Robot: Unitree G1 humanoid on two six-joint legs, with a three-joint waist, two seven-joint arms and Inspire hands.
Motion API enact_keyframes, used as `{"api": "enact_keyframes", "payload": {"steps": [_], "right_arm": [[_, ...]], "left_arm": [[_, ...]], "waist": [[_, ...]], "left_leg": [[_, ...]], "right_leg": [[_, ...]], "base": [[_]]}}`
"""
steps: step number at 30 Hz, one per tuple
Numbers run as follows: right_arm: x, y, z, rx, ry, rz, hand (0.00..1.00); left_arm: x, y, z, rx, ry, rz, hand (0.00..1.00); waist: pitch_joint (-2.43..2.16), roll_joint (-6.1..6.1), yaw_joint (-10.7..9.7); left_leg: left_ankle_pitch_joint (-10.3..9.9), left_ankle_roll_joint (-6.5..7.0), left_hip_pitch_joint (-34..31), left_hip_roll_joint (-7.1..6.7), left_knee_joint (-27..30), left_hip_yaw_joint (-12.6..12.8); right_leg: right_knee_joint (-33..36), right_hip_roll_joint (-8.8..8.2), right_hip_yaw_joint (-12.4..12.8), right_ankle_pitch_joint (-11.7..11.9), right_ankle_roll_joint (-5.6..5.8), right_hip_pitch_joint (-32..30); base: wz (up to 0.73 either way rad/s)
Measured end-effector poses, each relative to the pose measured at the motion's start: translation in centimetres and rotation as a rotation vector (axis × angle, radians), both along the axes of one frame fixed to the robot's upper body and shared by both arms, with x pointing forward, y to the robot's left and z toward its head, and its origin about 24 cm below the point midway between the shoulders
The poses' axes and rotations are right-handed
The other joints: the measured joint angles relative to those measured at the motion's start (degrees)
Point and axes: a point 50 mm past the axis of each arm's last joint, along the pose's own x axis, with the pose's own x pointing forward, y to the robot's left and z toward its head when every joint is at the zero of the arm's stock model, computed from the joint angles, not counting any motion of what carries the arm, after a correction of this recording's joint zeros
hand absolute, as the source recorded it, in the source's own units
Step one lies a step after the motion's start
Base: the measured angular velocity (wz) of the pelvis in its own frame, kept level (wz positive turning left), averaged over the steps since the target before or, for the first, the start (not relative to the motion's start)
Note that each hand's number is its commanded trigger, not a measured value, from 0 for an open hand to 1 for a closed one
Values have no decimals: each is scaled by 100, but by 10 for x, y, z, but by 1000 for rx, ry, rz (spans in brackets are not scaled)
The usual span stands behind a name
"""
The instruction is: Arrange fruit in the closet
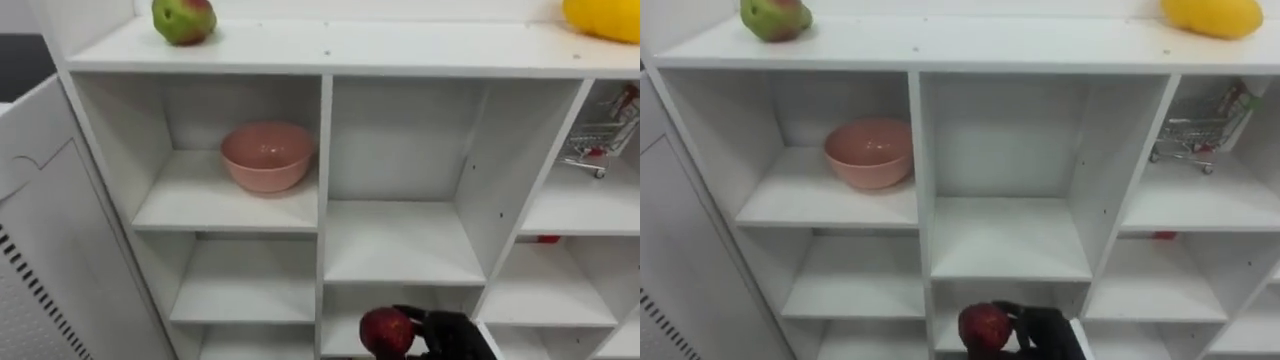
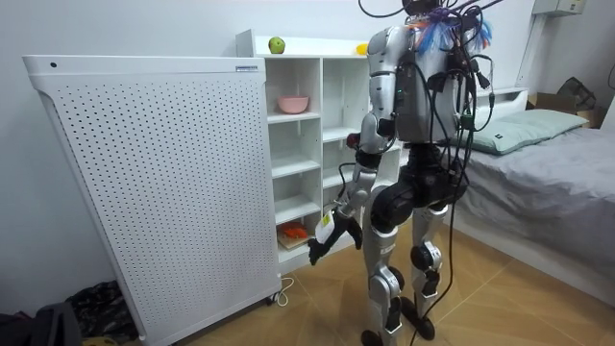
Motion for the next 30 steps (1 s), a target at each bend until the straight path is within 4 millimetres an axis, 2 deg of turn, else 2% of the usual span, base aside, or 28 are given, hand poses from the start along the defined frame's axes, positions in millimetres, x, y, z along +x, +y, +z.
{"api": "enact_keyframes", "payload": {"steps": [2, 3, 4, 6, 8, 12, 17, 19, 25, 30], "right_arm": [[3, -2, -8, 98, 51, -51, 100], [6, -3, -10, 158, 67, -77, 100], [10, -3, -10, 202, 77, -96, 100], [17, -5, -11, 277, 96, -133, 100], [25, -8, -12, 376, 117, -177, 100], [34, -25, -11, 629, 122, -306, 100], [52, -44, 7, 822, 69, -398, 100], [58, -56, 16, 891, 28, -430, 100], [71, -71, 40, 938, -38, -422, 100], [85, -73, 63, 966, -91, -398, 100]], "left_arm": [[1, 0, 0, -17, -10, 40, 0], [3, 1, 1, -26, -20, 60, 0], [4, 1, 1, -30, -24, 65, 0], [4, -2, 0, -33, -16, 41, 0], [3, -3, -1, -40, -14, 42, 0], [3, -3, -1, -41, 8, 33, 0], [6, -4, 0, -46, 9, 64, 0], [10, -6, 0, -64, -9, 83, 0], [21, -9, 4, -70, -48, 36, 0], [24, -5, 6, -51, -52, 4, 0]], "waist": [[49, -1, 10], [107, -8, 24], [140, -9, 25], [167, 22, 29], [178, 20, 55], [192, 23, 275], [203, 11, 384], [215, -7, 512], [233, -40, 627], [234, -56, 655]], "left_leg": [[0, 1, -230, -1, 140, -26], [1, 2, -417, -1, 247, -26], [5, 9, -631, -1, 362, -31], [8, 16, -955, -28, 538, -52], [8, 25, -1262, -93, 668, -70], [-10, 47, -2000, -113, 1060, -74], [-1, 60, -2769, -177, 1494, -117], [-5, 62, -3002, -176, 1667, -130], [-52, 69, -3722, -187, 2134, -217], [-69, 93, -4174, -211, 2396, -194]], "right_leg": [[173, -24, -22, 2, -7, -242], [337, -50, -56, -3, -14, -463], [475, -86, -71, -15, -31, -684], [613, -140, -126, -24, -43, -956], [828, -198, -120, -44, -72, -1290], [1259, -304, -114, -71, -111, -2045], [1638, -390, -116, -115, -148, -2782], [1763, -395, -102, -127, -153, -2989], [2148, -425, -104, -143, -170, -3616], [2495, -511, -92, -199, -194, -4104]], "base": [[2], [0], [3], [8], [8], [7], [11], [0], [6], [5]]}}
